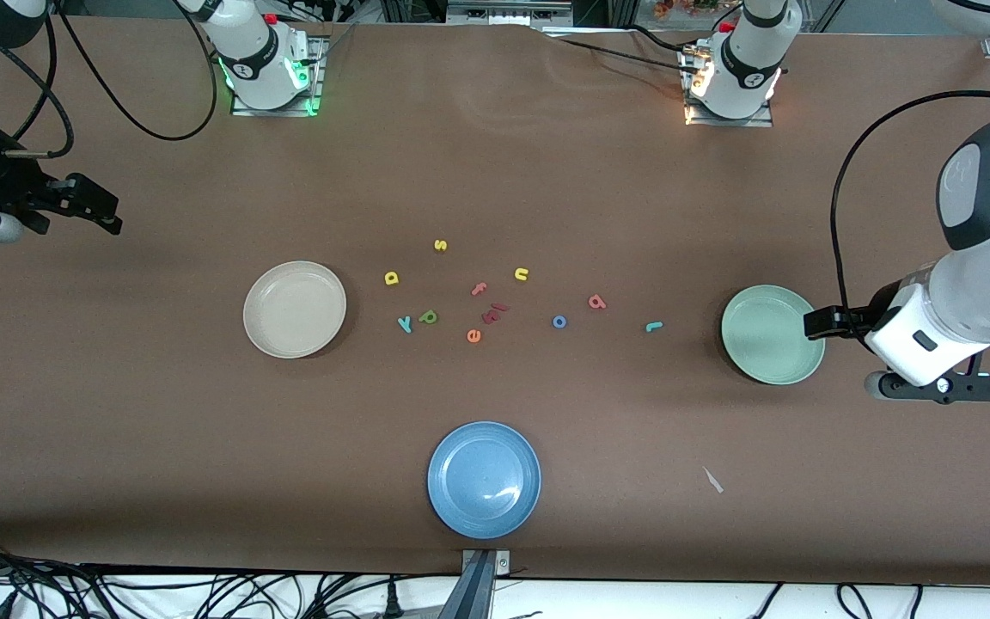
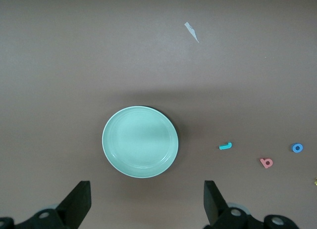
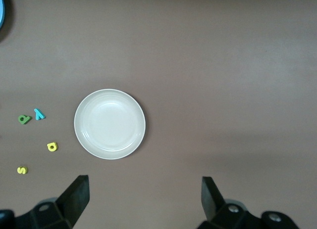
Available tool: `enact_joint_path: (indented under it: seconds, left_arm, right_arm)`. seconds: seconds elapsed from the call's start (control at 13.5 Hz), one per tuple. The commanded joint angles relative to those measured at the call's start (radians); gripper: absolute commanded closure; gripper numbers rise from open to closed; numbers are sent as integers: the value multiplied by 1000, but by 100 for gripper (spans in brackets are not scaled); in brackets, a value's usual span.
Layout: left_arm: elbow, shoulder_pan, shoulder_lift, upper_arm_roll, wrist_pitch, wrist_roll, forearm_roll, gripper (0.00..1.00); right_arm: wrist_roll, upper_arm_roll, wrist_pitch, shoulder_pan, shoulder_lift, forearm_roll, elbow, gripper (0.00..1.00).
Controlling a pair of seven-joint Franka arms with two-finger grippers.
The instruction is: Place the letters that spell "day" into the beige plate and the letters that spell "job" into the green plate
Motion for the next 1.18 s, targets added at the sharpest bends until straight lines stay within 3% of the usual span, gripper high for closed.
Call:
enact_joint_path:
  seconds: [0.0, 1.11]
  left_arm:
    - [-10, -4, -14, 11, 6, 7, -23, 0]
    - [-11, 1, -14, 11, 6, 9, -23, 0]
  right_arm:
    - [25, 0, -18, 2, 7, 5, 25, 0]
    - [25, 11, -23, 18, 5, 5, 25, 0]
